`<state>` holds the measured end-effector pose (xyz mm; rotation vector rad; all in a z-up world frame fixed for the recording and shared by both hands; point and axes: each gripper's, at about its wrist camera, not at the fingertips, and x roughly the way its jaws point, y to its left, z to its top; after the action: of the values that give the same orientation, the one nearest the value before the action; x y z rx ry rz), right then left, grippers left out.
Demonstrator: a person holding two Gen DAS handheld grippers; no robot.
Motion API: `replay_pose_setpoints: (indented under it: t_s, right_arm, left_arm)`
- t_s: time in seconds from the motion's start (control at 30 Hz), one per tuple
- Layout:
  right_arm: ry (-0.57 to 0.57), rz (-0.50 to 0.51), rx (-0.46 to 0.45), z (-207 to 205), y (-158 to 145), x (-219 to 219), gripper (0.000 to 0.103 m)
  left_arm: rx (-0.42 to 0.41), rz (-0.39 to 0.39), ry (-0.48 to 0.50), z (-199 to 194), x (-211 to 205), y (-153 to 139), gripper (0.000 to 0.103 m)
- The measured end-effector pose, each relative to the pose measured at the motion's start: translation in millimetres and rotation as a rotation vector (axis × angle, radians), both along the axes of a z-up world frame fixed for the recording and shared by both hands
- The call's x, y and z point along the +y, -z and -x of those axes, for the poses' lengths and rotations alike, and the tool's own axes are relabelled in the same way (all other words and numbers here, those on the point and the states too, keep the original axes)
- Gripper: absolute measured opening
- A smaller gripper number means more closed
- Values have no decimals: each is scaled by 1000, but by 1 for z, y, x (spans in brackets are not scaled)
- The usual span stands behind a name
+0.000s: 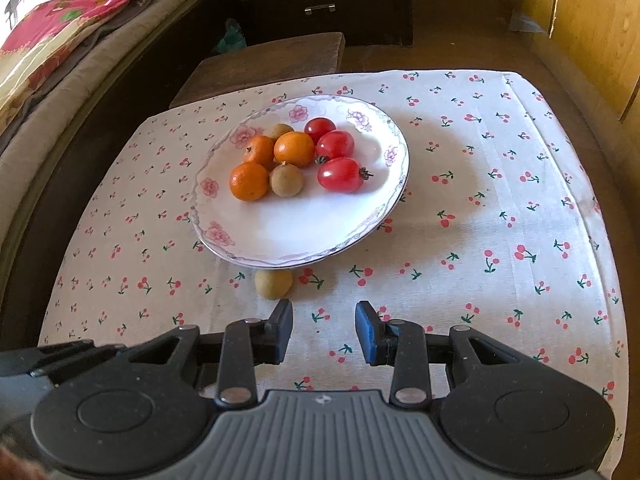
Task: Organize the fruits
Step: 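Withdraw both tools from the bowl toward the tan fruits on the cloth, then grasp a tan round fruit with the right tool while the left tool grasps another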
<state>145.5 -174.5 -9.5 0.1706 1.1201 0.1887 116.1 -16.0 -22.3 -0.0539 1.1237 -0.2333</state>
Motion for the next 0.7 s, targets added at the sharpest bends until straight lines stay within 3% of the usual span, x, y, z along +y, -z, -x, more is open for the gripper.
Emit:
replay_pose_setpoints:
  t_s: [0.17, 0.3, 0.7]
  right_arm:
    - [-1, -15, 10, -2, 3, 3, 36]
    - [6, -29, 17, -6, 5, 7, 37]
    - [48, -94, 9, -20, 12, 20, 40]
  left_arm:
    - [2, -18, 10, 2, -2, 3, 44]
    - [-6, -39, 16, 3, -2, 3, 38]
    - [-20, -22, 26, 4, 6, -1, 35]
